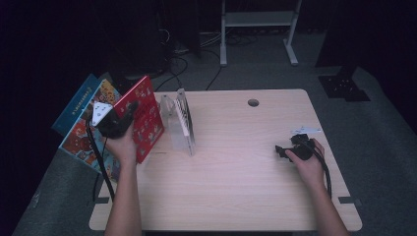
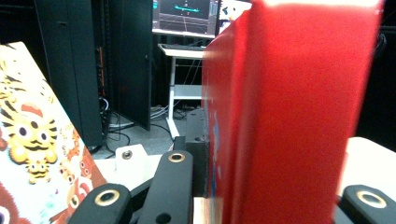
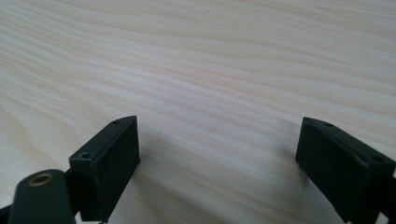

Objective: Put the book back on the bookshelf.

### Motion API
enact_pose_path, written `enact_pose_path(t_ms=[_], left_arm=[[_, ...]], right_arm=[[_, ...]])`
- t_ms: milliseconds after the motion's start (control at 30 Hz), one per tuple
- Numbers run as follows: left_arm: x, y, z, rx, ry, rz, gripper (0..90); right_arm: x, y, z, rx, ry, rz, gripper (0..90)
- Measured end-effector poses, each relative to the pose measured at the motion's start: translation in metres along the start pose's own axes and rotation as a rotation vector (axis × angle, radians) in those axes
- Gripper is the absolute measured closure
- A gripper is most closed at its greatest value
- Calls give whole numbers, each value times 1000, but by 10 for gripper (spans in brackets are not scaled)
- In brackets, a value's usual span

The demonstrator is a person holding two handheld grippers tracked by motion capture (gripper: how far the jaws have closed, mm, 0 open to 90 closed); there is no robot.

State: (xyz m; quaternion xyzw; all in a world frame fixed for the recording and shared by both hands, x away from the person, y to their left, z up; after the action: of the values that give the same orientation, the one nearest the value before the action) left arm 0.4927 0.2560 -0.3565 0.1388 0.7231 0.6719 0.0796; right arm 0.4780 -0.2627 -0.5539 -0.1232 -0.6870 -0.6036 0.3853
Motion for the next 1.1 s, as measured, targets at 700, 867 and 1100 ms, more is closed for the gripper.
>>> enact_pose_path(t_ms=[700,867,1100], left_arm=[[-10,-17,1,-2,10,57,790],[-9,-17,1,-10,14,85,780],[-4,-22,4,-1,21,118,671]], right_arm=[[0,0,0,0,-1,0,126],[0,0,0,0,-1,0,126],[0,0,0,0,-1,0,126]])
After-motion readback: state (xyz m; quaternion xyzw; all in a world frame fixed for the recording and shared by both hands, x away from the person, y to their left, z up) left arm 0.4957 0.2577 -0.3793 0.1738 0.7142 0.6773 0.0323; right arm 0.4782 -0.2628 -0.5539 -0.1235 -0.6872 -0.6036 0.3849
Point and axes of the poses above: each handheld gripper's, and its own axes: x roughly backward along the jaws, y roughly out of its top, z roughly to its left, the point moved 10 cm from there along -x, roughly forward along the jaws, and after that the axes turned 1 degree about y, right-handed, at the moved point
